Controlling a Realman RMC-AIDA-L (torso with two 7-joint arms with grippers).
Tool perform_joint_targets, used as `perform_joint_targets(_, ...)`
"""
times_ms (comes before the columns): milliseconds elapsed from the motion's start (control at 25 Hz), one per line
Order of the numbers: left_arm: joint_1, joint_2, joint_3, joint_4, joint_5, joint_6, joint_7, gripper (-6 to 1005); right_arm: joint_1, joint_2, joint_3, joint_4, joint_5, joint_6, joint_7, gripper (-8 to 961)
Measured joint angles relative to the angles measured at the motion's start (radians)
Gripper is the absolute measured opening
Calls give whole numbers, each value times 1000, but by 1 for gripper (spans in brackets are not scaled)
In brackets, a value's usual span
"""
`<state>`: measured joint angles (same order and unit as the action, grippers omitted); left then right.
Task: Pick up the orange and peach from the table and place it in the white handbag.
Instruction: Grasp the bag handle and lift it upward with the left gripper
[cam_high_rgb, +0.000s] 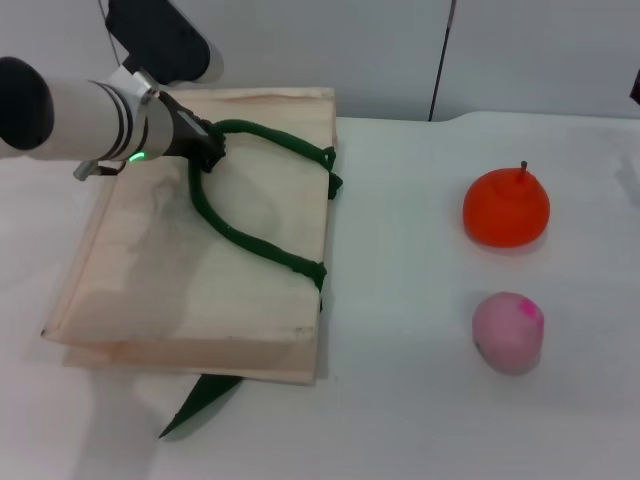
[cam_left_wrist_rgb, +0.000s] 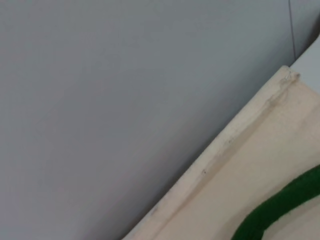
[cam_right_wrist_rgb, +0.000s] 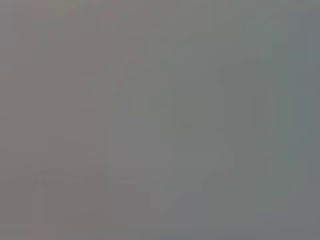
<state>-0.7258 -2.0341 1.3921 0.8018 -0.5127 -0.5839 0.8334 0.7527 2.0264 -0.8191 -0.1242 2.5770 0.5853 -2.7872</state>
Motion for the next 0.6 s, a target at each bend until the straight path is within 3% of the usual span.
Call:
perform_joint_targets(200,1,0,2,13,-4,6,-12,128,0,0,-1,0,0,-1,0,824)
perform_joint_targets(600,53,2,2,193,-58,-58,-30,129,-5,0,-6,3,0,-3,0,824)
